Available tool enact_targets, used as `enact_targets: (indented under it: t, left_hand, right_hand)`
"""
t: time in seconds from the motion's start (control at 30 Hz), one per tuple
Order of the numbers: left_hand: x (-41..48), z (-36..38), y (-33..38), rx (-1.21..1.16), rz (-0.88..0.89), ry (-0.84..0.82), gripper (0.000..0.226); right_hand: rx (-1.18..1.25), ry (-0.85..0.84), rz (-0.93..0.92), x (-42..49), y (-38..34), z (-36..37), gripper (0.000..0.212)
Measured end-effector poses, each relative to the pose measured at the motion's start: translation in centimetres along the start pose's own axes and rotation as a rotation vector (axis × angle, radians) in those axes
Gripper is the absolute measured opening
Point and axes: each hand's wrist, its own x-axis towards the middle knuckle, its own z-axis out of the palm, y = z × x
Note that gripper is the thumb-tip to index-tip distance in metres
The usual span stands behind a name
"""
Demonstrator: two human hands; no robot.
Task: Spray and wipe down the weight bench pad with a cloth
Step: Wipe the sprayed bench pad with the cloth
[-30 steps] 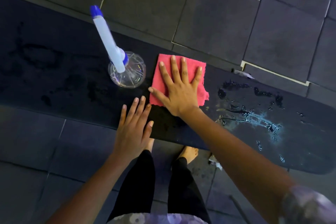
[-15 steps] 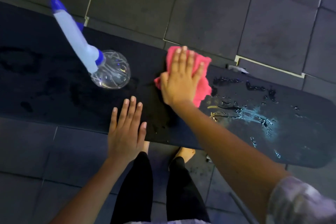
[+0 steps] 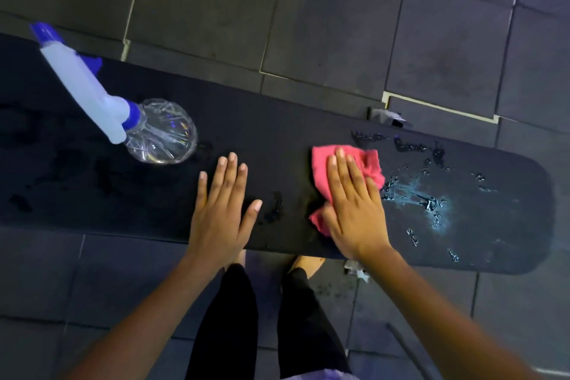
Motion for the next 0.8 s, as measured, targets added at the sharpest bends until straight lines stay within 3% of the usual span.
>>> enact_targets:
  t: [0.07,0.17,0.2,0.27,0.37,0.43,0.63,0.8]
  left_hand:
    - [0.4,0.3,0.4,-0.018,-0.016,0.015,0.064]
    - [0.2,0.8,0.7,-0.026,-0.046,0.047,0.063]
    - [0.2,0.8,0.8,-0.03,-0.048,0.056,0.062]
    - [0.3,0.7,0.8,-0.052,-0.047,0.075,0.059]
    - [0.4,0.6,0.7,-0.089,-0.045,0.096,0.057]
    - [0.4,0.4,0.8,-0.083,-0.043,0.089,0.058]
    - [1.2,0.8,2.8,-0.038,0.034,0.043,0.058]
    - [2.3,1.2,3.9,-0.024,0.048,0.008,0.063]
  right_hand:
    - [0.229,0.084,0.05,-0.6,0.3,-0.7,0.06]
    - [0.839,0.196,0.273,1.0,0.4,-2.2,0.05]
    - [0.889,0.247,0.299,1.9,0.1,-3.0,0.051]
    - [0.672,0.196,0.214,4.1,-1.1,-4.2,0.058]
    - [0.009,-0.06,-0.004,7.3,-3.5,-2.8,0.065]
    - [-0.194,-0.103,-0.099,8.6,-3.8,-0.7,0.07]
    - [-0.137,0.009,-0.014,8.0,-2.5,1.1,0.069]
    - [-0.023,0.104,0.414,5.1,0.4,1.3,0.072]
